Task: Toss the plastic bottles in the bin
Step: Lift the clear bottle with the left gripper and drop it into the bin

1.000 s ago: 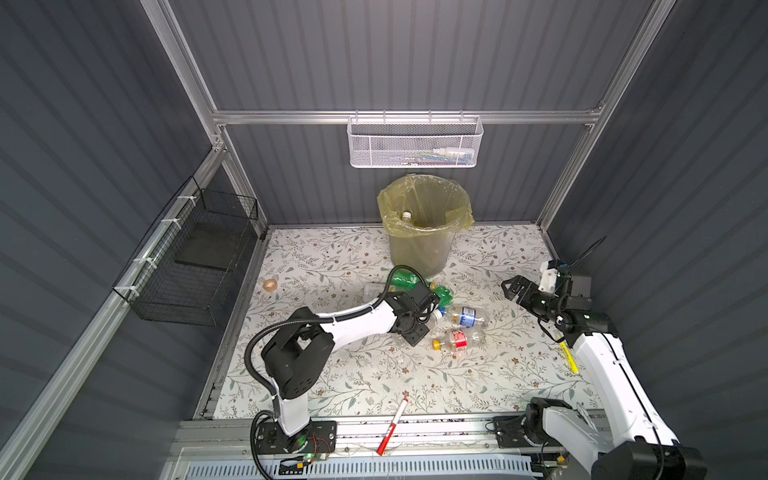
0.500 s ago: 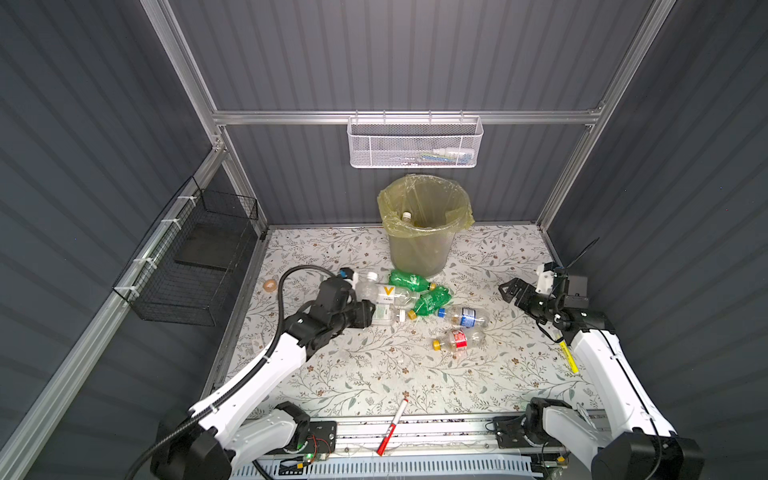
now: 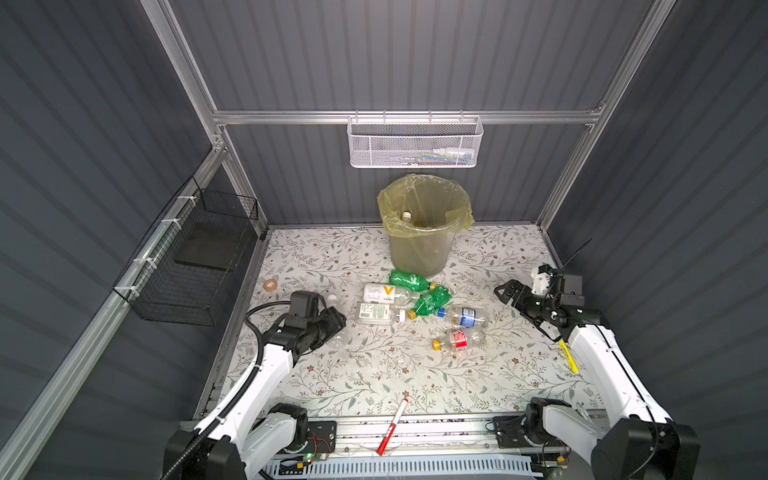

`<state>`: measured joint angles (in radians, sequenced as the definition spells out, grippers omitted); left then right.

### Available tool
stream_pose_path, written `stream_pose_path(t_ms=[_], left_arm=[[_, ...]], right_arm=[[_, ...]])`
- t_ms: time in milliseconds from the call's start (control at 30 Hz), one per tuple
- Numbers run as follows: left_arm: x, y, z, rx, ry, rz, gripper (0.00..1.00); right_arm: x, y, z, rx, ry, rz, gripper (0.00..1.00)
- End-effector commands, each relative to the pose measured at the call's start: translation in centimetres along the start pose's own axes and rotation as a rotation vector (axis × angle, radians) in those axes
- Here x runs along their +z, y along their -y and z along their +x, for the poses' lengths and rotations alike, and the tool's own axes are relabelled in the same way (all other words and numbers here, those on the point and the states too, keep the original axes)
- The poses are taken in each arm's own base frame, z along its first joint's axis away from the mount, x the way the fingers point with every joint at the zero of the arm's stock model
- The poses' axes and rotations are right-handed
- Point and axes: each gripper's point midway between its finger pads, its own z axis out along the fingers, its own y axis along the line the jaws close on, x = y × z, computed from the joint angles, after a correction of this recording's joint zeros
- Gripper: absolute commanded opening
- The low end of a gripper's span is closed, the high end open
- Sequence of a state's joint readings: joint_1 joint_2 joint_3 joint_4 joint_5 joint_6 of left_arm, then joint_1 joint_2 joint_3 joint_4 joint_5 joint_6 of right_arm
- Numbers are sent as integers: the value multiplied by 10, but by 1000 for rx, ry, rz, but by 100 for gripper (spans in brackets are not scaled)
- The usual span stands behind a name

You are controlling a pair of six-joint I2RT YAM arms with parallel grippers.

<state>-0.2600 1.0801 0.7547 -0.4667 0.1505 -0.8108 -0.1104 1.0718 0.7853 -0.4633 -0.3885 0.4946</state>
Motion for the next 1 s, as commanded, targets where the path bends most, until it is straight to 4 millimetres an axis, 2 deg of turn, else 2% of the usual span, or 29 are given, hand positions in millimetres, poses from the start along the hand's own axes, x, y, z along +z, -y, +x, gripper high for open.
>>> stream_pose_path(t_ms=[0, 67, 100, 133, 167, 200, 267, 333, 400, 467, 533, 700, 733, 800, 900, 967], left_arm=[[-62, 132, -89, 177, 191, 303, 64], [-91, 191, -124, 253, 243, 419, 65], [-117, 230, -148, 288, 302, 502, 68], [-130, 257, -156, 313, 306, 575, 75], [-133, 277, -167, 325, 320, 606, 96], [-139, 297, -177, 342, 336, 643, 100], [-133, 320, -188, 352, 331, 701, 100], [-115, 327, -194, 377, 314, 700, 100], [-86, 321, -193, 371, 242, 665, 100], [-74, 316, -184, 396, 206, 665, 100], [-78, 305, -183, 424, 237, 634, 100], [-106, 262, -187, 472, 354, 513, 100], [-105, 248, -187, 462, 355, 477, 100], [-105, 222, -185, 448, 358, 421, 100], [-97, 165, -183, 388, 390, 283, 100], [-83, 123, -170, 337, 371, 208, 100]], right_arm=[[6, -1, 1, 27, -15, -19, 97], [7, -4, -1, 27, -15, -26, 96], [7, -6, -2, 27, -11, -30, 96], [7, -7, -2, 31, -9, -31, 97], [8, -7, -2, 36, -9, -31, 96], [8, -8, -2, 39, -9, -36, 96], [9, -9, 0, 41, -12, -38, 96], [9, -9, 2, 41, -18, -37, 96], [9, -9, 4, 40, -24, -38, 96], [10, -7, 7, 38, -30, -32, 96], [11, -5, 9, 36, -33, -21, 96], [15, -7, 11, 11, -44, -24, 95], [22, -5, 15, 0, -76, -6, 94], [25, -9, 18, -62, -95, 18, 94], [27, -16, 26, -192, -134, 67, 94], [29, -24, 35, -290, -178, 73, 93]])
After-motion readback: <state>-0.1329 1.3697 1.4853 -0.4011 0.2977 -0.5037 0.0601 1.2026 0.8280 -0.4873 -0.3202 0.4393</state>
